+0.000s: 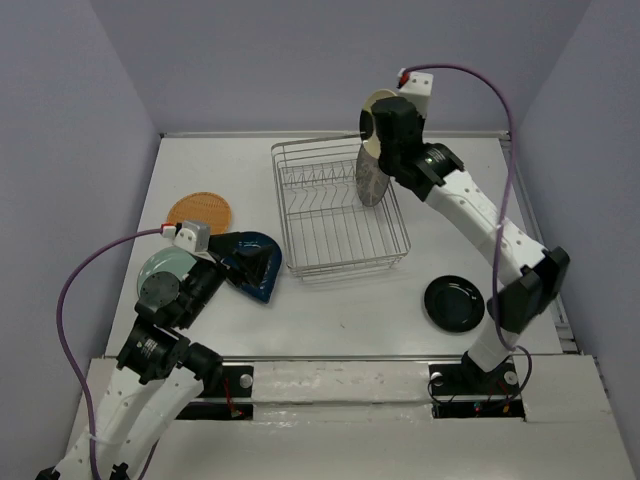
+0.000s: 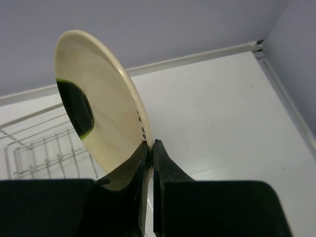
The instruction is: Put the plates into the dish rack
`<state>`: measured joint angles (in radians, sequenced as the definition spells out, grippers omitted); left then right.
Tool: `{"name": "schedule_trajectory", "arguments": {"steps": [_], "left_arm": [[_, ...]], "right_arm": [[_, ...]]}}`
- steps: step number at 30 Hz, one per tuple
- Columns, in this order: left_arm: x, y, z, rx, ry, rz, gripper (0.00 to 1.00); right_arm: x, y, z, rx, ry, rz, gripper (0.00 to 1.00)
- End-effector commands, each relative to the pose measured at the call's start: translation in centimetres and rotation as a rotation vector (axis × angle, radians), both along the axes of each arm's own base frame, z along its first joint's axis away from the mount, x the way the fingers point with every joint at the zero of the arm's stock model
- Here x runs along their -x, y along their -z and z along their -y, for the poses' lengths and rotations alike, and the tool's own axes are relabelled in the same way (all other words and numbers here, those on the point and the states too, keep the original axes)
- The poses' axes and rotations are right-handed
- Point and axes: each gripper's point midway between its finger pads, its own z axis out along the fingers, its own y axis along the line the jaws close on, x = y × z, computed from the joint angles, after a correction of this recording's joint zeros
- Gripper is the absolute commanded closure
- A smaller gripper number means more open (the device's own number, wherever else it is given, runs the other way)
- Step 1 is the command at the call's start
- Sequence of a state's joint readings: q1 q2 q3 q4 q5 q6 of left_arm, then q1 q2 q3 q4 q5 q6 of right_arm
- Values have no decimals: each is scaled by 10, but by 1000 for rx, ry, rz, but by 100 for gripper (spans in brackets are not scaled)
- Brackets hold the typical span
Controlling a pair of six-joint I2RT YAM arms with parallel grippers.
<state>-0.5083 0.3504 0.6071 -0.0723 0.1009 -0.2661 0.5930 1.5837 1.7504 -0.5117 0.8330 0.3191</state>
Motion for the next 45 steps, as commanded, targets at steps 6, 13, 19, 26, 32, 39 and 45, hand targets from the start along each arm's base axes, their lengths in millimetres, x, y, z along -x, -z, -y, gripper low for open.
{"name": "schedule_trajectory", "arguments": {"steps": [6, 13, 19, 26, 32, 39, 45], "left_arm": [[-2, -28, -7, 21, -34, 64, 1], [-1, -27, -4, 20, -18, 63, 1], [0, -28, -4, 21, -15, 64, 1], [-1, -27, -3, 19, -15, 62, 1], [-1, -27, -3, 20, -15, 61, 1], [0, -27, -3, 20, -12, 61, 1], [2, -30, -3, 26, -5, 75, 1]], "right_arm": [[-39, 28, -17, 437, 168, -189, 93], [-49, 80, -40, 422, 106, -264, 93], [-47, 121, -47, 406, 72, -338, 93], [-47, 168, -67, 410, 32, -417, 93], [-48, 185, -83, 401, 15, -439, 93], [-30, 149, -88, 264, -35, -396, 34], [18, 103, -69, 70, -135, -284, 36]]}}
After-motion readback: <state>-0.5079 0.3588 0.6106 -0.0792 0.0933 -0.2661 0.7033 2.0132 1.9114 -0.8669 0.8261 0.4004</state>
